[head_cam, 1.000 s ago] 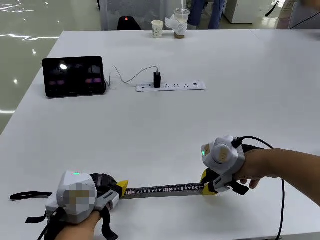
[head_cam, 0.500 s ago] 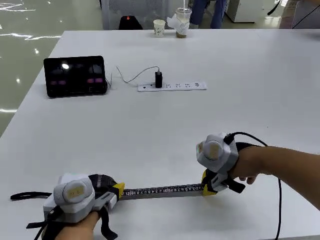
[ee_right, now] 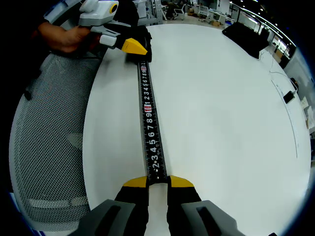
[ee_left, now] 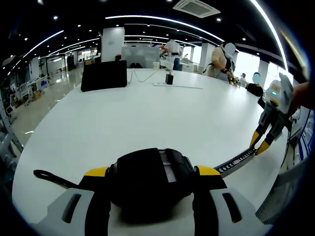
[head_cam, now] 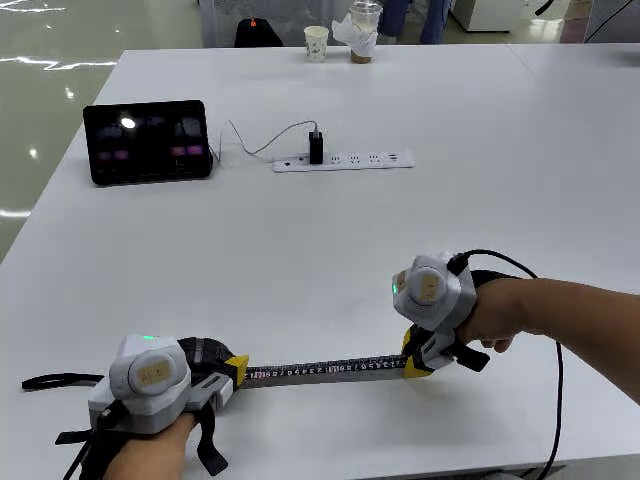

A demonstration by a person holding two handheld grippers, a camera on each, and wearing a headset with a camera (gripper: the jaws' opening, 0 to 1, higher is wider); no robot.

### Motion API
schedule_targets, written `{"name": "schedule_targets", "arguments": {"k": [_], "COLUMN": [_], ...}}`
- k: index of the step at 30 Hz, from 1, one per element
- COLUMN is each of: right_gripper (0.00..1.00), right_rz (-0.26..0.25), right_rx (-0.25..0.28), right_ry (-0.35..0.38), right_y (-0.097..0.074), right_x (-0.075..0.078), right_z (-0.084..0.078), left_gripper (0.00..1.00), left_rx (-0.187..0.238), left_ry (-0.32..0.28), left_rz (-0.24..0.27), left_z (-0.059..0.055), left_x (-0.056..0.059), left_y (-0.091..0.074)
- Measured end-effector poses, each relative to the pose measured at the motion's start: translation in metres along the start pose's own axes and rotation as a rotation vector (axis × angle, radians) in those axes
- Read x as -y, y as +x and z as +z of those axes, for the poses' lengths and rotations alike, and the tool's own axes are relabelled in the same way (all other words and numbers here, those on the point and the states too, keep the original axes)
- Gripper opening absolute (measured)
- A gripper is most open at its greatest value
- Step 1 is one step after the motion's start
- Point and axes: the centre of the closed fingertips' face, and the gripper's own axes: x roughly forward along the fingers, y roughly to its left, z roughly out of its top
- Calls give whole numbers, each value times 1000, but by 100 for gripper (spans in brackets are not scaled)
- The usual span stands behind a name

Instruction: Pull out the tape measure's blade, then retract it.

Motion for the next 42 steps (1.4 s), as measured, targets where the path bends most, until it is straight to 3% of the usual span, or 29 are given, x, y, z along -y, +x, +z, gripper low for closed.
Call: {"name": "schedule_targets", "arguments": {"k": [17,35,42], "right_gripper": [11,11,11], "right_rz": [-49,-38,-30], "right_rx": [-13,-24,-3], "right_ry": [-2,38,54], "right_y": [2,2,2], "right_x": [0,1,0], "right_z": [2,6,7], "left_gripper": [63,63,63], "left_rx": [0,-2,-3], "left_ry": [1,2,1], "left_rz": [-4,-4,-4], "left_z": [0,0,0], "left_x": [0,0,0], "left_y": [-1,0,-1]}}
